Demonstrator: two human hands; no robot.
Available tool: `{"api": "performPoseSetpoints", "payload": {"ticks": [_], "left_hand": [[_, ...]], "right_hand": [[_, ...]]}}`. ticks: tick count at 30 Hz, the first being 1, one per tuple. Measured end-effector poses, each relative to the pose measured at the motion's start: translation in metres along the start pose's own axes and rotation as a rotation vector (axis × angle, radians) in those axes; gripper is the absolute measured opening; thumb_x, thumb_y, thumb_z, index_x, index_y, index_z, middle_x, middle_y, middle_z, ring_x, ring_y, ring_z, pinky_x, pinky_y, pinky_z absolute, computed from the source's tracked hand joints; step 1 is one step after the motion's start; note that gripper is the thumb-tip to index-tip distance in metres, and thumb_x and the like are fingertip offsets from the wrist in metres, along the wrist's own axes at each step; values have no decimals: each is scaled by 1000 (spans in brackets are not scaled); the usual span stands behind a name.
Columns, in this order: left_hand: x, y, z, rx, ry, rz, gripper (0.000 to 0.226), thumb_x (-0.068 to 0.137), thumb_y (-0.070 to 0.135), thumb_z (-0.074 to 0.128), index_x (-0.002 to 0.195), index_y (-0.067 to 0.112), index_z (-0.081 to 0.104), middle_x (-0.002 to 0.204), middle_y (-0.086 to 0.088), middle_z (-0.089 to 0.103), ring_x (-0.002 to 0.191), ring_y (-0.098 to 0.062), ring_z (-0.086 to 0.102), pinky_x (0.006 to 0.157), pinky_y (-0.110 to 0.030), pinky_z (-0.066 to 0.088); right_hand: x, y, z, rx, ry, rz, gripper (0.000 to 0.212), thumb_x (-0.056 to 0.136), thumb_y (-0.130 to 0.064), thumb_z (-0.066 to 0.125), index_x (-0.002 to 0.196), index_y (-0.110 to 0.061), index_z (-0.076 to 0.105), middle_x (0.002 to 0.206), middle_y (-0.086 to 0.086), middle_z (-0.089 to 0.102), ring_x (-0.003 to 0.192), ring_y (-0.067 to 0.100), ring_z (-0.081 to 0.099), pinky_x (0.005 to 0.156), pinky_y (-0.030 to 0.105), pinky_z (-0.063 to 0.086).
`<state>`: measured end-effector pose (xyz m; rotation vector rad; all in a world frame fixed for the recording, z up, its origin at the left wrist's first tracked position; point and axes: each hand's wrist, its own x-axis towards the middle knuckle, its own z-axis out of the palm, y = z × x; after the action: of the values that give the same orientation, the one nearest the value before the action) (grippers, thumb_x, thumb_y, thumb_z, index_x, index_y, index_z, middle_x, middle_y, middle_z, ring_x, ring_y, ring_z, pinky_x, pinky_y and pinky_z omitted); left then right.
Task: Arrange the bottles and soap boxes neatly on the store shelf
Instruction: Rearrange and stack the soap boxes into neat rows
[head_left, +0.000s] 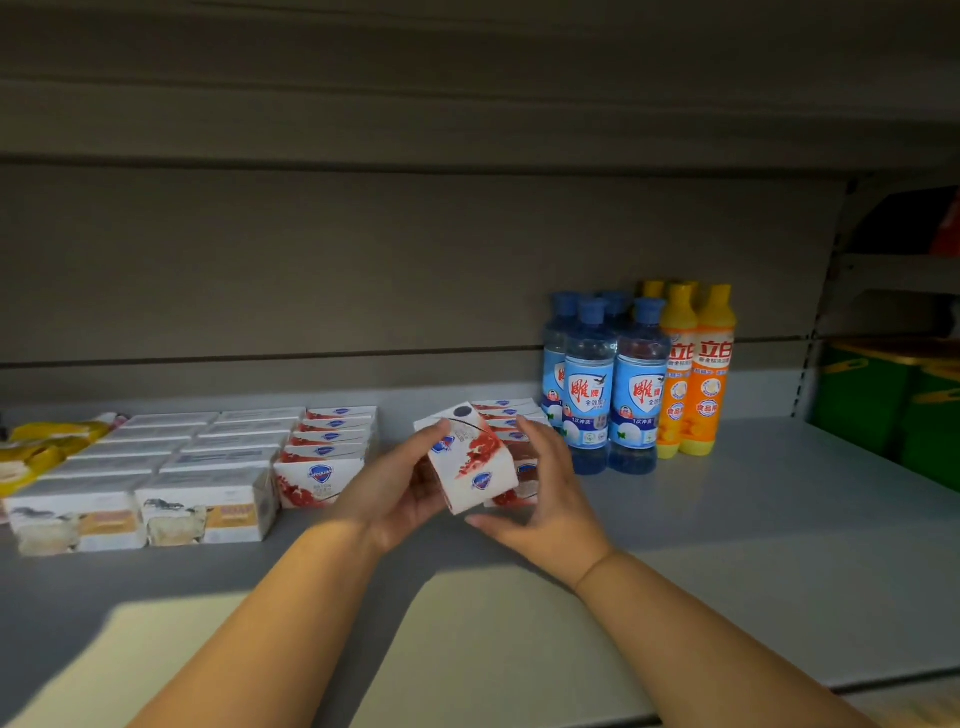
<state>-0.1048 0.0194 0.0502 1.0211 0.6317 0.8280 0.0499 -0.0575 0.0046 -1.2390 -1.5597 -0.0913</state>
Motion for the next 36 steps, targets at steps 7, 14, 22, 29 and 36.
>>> {"api": "performPoseSetpoints", "payload": {"ticks": [7,14,22,29,36], "left_hand": [[6,-10,-2,428,93,157,33,93,47,50,101,19,64,91,-9,74,84,-23,71,68,-34,58],[8,-9,-8,404,-29,404,25,99,33,40,108,26,63,105,0,71,103,-18,65,83,-32,55],[-5,-10,10,292,-48,404,42,63,35,72,103,25,66,89,-1,73,81,-15,68,73,-31,56],[-5,1,8,52,-46,131,40,82,18,62,116,-2,60,110,-22,65,91,-25,64,70,-29,58],[1,8,-4,77,34,-148,46,89,52,51,109,12,61,102,-17,68,89,-31,68,62,-38,58]], "right_hand": [[4,2,-2,-166,22,-201,49,64,-11,79,111,-9,67,117,9,60,110,14,54,93,25,46],[8,-12,-6,357,145,92,45,70,9,74,103,-19,63,107,-6,65,97,-2,60,83,15,48],[15,-12,-10,1018,-62,845,42,81,-37,61,109,-6,56,67,12,69,50,19,65,42,21,50],[16,-2,-6,923,-1,703,28,85,-10,64,108,-20,53,83,5,72,68,20,70,59,32,58],[10,-3,-1,645,4,382,50,74,15,67,102,-24,53,112,10,60,101,21,59,88,46,51]]}}
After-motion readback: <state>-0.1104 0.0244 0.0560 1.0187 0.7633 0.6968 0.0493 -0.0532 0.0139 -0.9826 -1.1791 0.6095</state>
